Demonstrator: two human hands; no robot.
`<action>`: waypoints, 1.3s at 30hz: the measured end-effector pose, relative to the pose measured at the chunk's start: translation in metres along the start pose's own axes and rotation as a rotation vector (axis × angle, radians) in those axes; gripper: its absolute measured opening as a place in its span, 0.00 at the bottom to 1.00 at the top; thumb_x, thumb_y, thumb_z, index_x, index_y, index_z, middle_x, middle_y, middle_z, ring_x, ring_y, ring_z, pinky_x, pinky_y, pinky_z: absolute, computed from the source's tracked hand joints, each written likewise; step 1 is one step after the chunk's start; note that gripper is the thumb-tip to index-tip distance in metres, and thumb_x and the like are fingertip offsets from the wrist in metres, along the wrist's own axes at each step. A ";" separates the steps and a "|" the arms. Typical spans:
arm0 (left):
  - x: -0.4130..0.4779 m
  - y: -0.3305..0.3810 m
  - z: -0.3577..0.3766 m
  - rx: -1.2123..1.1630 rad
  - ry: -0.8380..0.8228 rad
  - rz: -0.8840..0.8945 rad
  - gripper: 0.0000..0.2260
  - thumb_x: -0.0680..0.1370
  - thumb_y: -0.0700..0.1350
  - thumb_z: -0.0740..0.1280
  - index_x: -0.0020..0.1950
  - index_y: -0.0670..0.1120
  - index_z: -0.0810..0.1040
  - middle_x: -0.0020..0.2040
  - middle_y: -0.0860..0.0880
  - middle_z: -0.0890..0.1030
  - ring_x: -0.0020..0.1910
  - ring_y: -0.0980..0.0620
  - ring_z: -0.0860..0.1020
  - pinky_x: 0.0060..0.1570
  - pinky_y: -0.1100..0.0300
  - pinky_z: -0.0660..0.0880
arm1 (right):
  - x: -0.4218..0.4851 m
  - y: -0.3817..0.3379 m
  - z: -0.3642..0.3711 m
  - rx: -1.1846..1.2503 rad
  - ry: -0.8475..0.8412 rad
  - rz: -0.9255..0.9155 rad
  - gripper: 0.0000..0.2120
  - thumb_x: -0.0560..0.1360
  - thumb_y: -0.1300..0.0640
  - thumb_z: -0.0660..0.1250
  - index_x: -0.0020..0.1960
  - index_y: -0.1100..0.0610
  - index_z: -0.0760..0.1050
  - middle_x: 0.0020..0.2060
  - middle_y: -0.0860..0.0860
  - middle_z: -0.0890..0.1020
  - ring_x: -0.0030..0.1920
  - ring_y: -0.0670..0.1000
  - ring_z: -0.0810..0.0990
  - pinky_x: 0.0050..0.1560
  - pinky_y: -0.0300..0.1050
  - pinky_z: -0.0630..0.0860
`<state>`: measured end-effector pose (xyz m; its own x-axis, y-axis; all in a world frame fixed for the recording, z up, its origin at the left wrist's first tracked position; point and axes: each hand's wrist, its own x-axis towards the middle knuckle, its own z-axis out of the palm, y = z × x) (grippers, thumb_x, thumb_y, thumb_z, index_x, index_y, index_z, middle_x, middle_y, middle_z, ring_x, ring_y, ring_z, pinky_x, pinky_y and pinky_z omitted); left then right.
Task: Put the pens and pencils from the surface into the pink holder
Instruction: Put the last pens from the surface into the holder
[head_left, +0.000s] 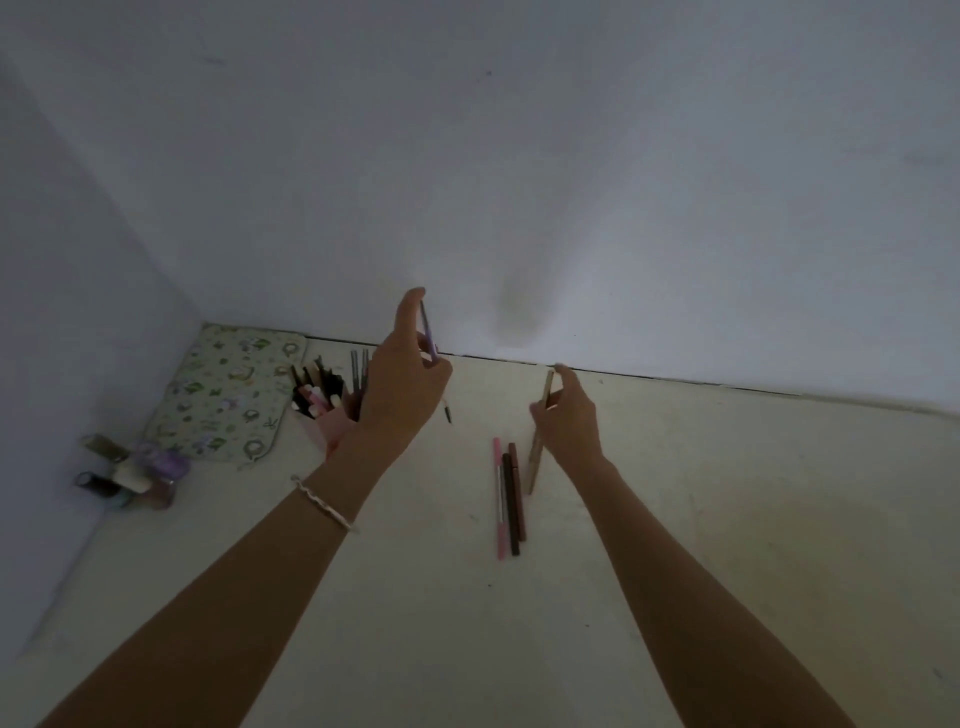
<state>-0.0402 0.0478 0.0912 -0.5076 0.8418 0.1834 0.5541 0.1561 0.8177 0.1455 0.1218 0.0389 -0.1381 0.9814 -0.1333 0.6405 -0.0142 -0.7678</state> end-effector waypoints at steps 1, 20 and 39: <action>0.003 -0.002 -0.013 0.002 0.058 0.016 0.32 0.74 0.37 0.69 0.75 0.51 0.61 0.44 0.51 0.78 0.36 0.56 0.80 0.36 0.65 0.77 | 0.001 -0.012 0.001 0.061 0.019 -0.028 0.24 0.75 0.65 0.66 0.69 0.55 0.67 0.40 0.55 0.81 0.36 0.52 0.77 0.38 0.40 0.71; -0.006 -0.044 -0.067 0.626 0.392 0.235 0.13 0.74 0.39 0.65 0.58 0.44 0.81 0.60 0.45 0.79 0.64 0.43 0.73 0.62 0.49 0.67 | -0.040 -0.091 0.059 0.419 0.169 -0.438 0.12 0.77 0.56 0.68 0.57 0.47 0.70 0.41 0.43 0.80 0.44 0.43 0.82 0.48 0.35 0.79; -0.068 -0.022 0.084 0.474 -0.420 -0.260 0.11 0.80 0.46 0.61 0.60 0.44 0.69 0.54 0.45 0.78 0.51 0.45 0.79 0.48 0.54 0.76 | -0.015 0.005 -0.002 0.136 0.323 -0.203 0.17 0.74 0.69 0.59 0.56 0.56 0.77 0.46 0.48 0.81 0.43 0.48 0.78 0.45 0.43 0.76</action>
<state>0.0373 0.0308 0.0150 -0.4168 0.8608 -0.2921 0.7266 0.5086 0.4619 0.1523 0.1072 0.0385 0.0069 0.9763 0.2162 0.5155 0.1818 -0.8374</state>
